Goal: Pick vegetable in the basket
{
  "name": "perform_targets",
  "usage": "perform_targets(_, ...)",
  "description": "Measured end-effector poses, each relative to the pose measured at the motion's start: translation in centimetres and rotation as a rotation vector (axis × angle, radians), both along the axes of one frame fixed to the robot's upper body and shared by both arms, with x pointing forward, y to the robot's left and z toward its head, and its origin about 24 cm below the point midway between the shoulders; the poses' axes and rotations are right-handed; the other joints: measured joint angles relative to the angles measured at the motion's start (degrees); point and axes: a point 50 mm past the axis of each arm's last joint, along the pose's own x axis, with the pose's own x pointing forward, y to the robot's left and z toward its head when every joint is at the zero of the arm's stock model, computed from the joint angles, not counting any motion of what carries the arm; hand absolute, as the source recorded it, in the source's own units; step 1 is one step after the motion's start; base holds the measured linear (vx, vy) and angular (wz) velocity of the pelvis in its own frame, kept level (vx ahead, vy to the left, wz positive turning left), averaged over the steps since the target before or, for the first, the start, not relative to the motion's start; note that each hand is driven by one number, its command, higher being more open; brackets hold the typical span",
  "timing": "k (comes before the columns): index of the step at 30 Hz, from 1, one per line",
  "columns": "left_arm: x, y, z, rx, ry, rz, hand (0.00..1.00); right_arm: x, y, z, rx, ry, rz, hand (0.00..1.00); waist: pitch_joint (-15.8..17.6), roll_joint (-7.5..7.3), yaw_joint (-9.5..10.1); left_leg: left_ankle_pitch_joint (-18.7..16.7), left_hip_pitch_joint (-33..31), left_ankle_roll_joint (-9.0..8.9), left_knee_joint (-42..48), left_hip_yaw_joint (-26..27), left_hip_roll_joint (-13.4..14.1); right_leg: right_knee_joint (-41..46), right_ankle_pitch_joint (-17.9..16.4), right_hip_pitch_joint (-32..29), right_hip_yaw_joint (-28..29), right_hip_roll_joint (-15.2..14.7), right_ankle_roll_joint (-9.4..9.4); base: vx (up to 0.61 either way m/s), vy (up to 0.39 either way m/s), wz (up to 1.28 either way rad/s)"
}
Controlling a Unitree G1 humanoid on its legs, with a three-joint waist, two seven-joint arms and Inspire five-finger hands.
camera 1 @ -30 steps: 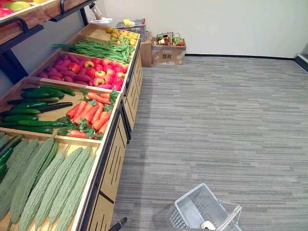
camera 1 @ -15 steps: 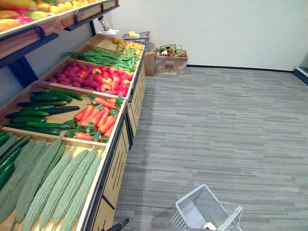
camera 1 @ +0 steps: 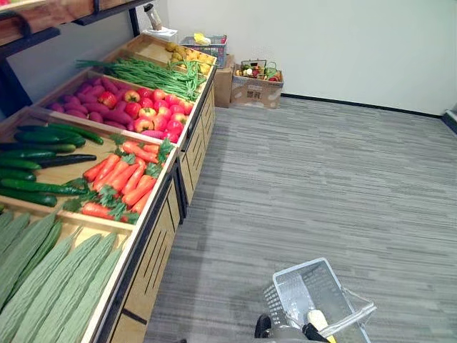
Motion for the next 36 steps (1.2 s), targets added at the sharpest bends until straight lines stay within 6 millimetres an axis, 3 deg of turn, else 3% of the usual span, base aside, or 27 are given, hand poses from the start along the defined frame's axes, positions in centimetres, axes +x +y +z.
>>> perform_targets(2,-0.2,-0.3,-0.1,-0.019,-0.014,0.042,1.0,-0.2,0.0,-0.1,0.002,0.011,0.009,0.0,-0.71,-0.02,0.15,2.25,-4.77,1.27,9.69,0.25,2.47,-0.42,-2.07,0.77,0.02,1.72,-1.32,0.35,-0.306,-0.16)
perform_targets(4,0.3,-0.4,0.0,-0.016,-0.048,0.091,1.0,-0.3,-0.5,0.0,0.002,0.023,0.018,0.0,-0.29,0.94,0.08,6.5,-10.55,2.68,21.55,0.15,6.22,-3.53,-2.83,3.28,-0.2,4.17,-2.45,0.36,-0.277,-0.03)
perform_targets(5,0.7,-0.5,0.0,-0.022,-0.071,0.135,1.0,-0.6,-0.4,-0.1,0.012,0.045,0.02,0.0,0.03,1.09,0.21,7.82,-15.0,2.37,31.18,-0.47,8.36,-5.97,-2.66,6.1,-0.25,5.39,-3.11,0.47,-0.317,0.0)
perform_targets(7,1.4,-0.2,0.2,-0.017,-0.101,0.142,1.0,-1.4,-0.4,-0.3,0.022,0.089,0.031,0.0,0.42,0.42,0.52,3.8,-18.72,-0.42,39.15,0.89,8.25,-10.05,-2.28,12.39,-0.22,6.04,-3.94,0.42,-0.223,-0.05)
perform_targets(8,1.8,-0.2,0.3,-0.019,-0.119,0.134,1.0,-1.5,-0.2,-0.3,0.026,0.092,0.04,0.0,0.63,-0.06,0.65,2.46,-19.47,-0.6,37.65,2.53,7.05,-11.5,-2.27,14.28,0.03,5.87,-3.95,0.41,-0.158,-0.25)
perform_targets(9,2.5,-0.2,0.4,-0.022,-0.143,0.117,1.0,-1.0,0.0,-0.3,0.031,0.081,0.051,0.0,0.71,-0.62,0.95,0.66,-21.0,-0.54,29.27,5.38,4.1,-13.65,-2.27,16.46,0.85,5.45,-3.94,0.42,-0.073,-0.33)
perform_targets(11,2.9,-0.1,0.5,-0.021,-0.151,0.119,1.0,-0.6,0.2,-0.3,0.035,0.07,0.052,0.0,1.16,-1.41,1.01,1.0,-22.38,0.1,13.64,5.92,-1.27,-14.11,-2.53,17.08,1.79,3.92,-3.53,0.37,0.045,-0.27)
perform_targets(12,3.2,0.0,0.5,-0.017,-0.152,0.121,1.0,-0.6,0.2,-0.3,0.036,0.068,0.05,0.0,1.67,-2.24,1.01,5.2,-22.69,1.19,1.31,4.5,-5.58,-14.14,-3.27,17.8,2.12,2.17,-2.38,0.21,0.13,-0.12)
perform_targets(13,3.2,0.0,0.5,-0.016,-0.149,0.122,1.0,-0.7,0.3,-0.3,0.037,0.07,0.05,0.0,1.85,-2.45,1.1,8.17,-22.75,1.6,-2.24,3.62,-6.83,-14.16,-3.71,18.21,2.39,1.59,-1.88,0.25,0.173,-0.2)
perform_targets(14,3.0,-0.2,0.4,-0.015,-0.137,0.125,1.0,-1.0,0.3,-0.3,0.036,0.078,0.052,0.0,1.71,-2.14,1.75,13.59,-22.67,1.35,-5.47,1.92,-7.76,-14.27,-4.88,18.79,3.5,1.28,-1.17,0.18,0.125,-0.22)
perform_targets(16,3.0,-0.1,0.5,-0.009,-0.132,0.131,1.0,-1.0,0.2,-0.3,0.024,0.079,0.062,0.0,1.83,-1.85,2.2,16.64,-22.58,3.42,-4.68,1.45,-8.39,-14.32,-5.93,19.3,4.65,1.17,0.07,0.22,0.133,-0.17)
perform_targets(18,3.2,0.6,0.6,0.015,-0.125,0.114,1.0,-0.8,0.7,-0.4,0.029,0.078,0.097,0.0,2.65,-3.19,2.44,14.82,-23.03,6.12,-0.7,2.08,-8.58,-14.17,-5.57,20.12,5.73,0.11,0.54,0.23,0.143,-0.07)
perform_targets(22,2.4,0.8,0.4,0.018,-0.085,0.117,1.0,-0.8,0.9,-0.4,0.021,0.075,0.109,0.0,2.01,-3.97,2.68,13.62,-18.67,7.03,-2.35,5.44,-9.11,-13.19,-3.74,21.55,7.08,-1.15,2.06,0.18,0.133,-0.29)
perform_targets(25,2.2,0.7,0.3,0.015,-0.077,0.11,1.0,-1.0,0.5,-0.3,0.011,0.08,0.108,0.0,0.41,-3.08,2.63,11.79,-17.56,7.67,-2.88,6.46,-10.01,-9.24,-4.22,19.94,6.86,-2.3,2.78,0.08,0.129,-0.2)
perform_targets(28,1.9,0.4,0.2,0.005,-0.074,0.091,1.0,-0.5,-0.5,-0.1,-0.03,0.067,0.138,0.0,-0.38,-2.58,2.49,9.34,-15.31,8.61,-3.6,7.56,-11.69,11.43,-8.72,11.77,6.6,-6.58,7.69,0.02,0.138,-0.15)
perform_targets(30,1.5,0.7,0.3,0.016,-0.064,0.054,1.0,0.1,-0.6,0.0,-0.034,0.044,0.12,0.0,-0.95,-3.47,2.1,8.6,-12.19,9.46,-5.17,7.37,-14.17,28.72,-5.87,4.37,8.45,-11.25,13.63,0.11,0.128,0.06)
perform_targets(31,1.6,0.8,0.3,0.019,-0.065,0.047,1.0,0.1,-0.6,0.0,-0.032,0.044,0.118,0.0,-1.19,-3.77,1.92,8.41,-11.53,9.75,-5.4,6.88,-14.42,31.58,-5.82,3.44,8.22,-12.28,13.5,0.15,0.05,0.35)
perform_targets(33,1.7,0.9,0.4,0.024,-0.069,0.024,1.0,0.0,-0.6,0.0,-0.03,0.042,0.104,0.0,-1.22,-3.87,1.26,8.07,-9.87,9.94,-5.99,4.37,-14.4,34.53,-9.8,2.19,4.65,-13.35,9.78,0.12,-0.016,0.55)
perform_targets(34,1.9,0.9,0.4,0.024,-0.073,0.021,1.0,0.1,-0.6,0.0,-0.029,0.036,0.104,0.0,-1.22,-3.66,0.78,8.07,-9.48,9.94,-6.5,2.48,-13.9,32.26,-12.04,1.26,2.76,-12.9,8.66,0.16,-0.082,0.8)
perform_targets(36,2.2,0.7,0.4,0.021,-0.078,0.002,1.0,0.3,-0.5,0.1,-0.019,0.021,0.099,0.0,-1.26,-2.68,-0.24,8.01,-9.68,9.68,-6.52,-1.44,-11.95,22.24,-12.85,0.26,4.15,-9.24,7.94,0.18,-0.143,1.0)
